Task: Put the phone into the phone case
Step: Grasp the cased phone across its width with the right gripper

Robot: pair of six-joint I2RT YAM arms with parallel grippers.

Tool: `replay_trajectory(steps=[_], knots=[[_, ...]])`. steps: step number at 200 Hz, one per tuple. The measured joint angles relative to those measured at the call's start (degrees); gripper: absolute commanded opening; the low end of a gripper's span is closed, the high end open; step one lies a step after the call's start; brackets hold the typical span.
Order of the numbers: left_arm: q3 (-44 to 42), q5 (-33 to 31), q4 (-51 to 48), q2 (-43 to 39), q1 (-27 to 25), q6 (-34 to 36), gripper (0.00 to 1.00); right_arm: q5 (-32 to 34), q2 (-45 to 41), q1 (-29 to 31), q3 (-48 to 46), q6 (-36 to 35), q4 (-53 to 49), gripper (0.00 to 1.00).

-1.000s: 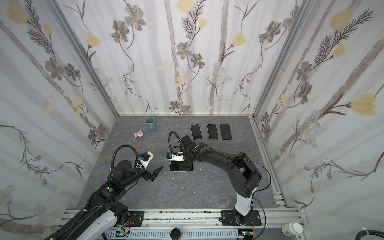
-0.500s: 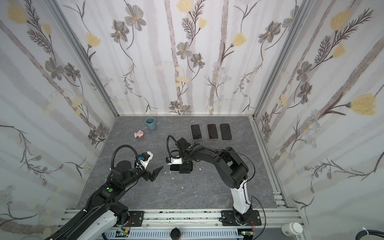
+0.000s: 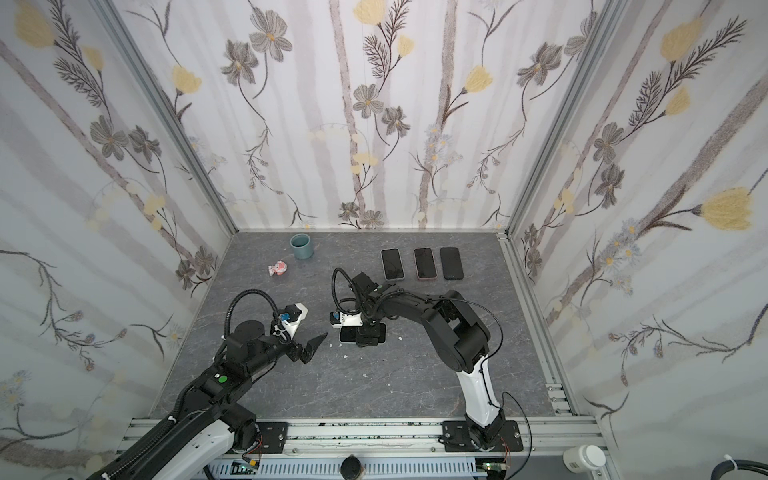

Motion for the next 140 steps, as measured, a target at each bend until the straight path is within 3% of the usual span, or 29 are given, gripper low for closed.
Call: replay_trajectory(steps=[55, 140], knots=[[0.0, 0.0, 0.3, -0.2, 0.0, 0.0, 1.0, -0.6, 0.9, -0.1, 1.1, 0.7, -2.1, 0.9], [-0.2, 0.4, 0.4, -1.9, 0.0, 0.0, 1.0, -0.2, -0.3, 0.0, -0.6, 3.8, -0.9, 0.89]])
